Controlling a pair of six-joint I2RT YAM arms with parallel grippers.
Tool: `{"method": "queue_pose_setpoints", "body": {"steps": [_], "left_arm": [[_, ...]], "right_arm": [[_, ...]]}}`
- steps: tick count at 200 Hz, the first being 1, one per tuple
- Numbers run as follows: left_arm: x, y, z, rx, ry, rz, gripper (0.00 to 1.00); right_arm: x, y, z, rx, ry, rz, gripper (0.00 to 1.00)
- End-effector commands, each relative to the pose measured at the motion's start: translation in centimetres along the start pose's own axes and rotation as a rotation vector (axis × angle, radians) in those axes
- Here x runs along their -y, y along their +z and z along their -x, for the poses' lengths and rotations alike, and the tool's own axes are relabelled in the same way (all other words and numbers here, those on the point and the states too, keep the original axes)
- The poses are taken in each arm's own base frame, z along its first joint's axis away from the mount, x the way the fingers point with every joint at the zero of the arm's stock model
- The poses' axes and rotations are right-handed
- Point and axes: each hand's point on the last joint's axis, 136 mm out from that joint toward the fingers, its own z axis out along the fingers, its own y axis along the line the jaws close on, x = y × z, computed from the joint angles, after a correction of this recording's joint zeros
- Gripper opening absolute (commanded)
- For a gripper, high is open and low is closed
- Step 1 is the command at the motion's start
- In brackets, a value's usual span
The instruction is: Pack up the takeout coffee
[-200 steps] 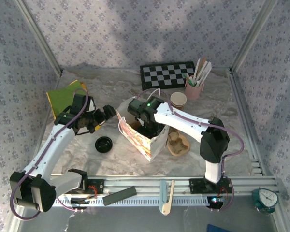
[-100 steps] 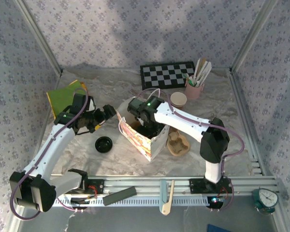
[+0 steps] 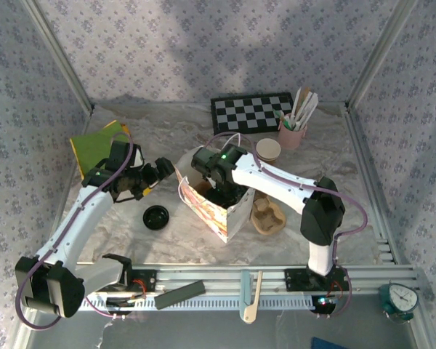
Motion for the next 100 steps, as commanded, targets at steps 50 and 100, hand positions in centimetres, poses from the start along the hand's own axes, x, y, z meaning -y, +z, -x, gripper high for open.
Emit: {"method": "queue_pose_setpoints", "body": {"steps": [50,100], "left_arm": [[1.34,-0.74,0.49,0.017,0.023,-0.03,1.0],[1.3,-0.73,0.48,0.017,0.021,-0.03,1.0]], "right_arm": [[0.16,-0.9,-0.4,0.001,0.014,-0.015,0.81],[0.2,-0.8,-0.42,0.001,0.016,-0.017,0.81]]}}
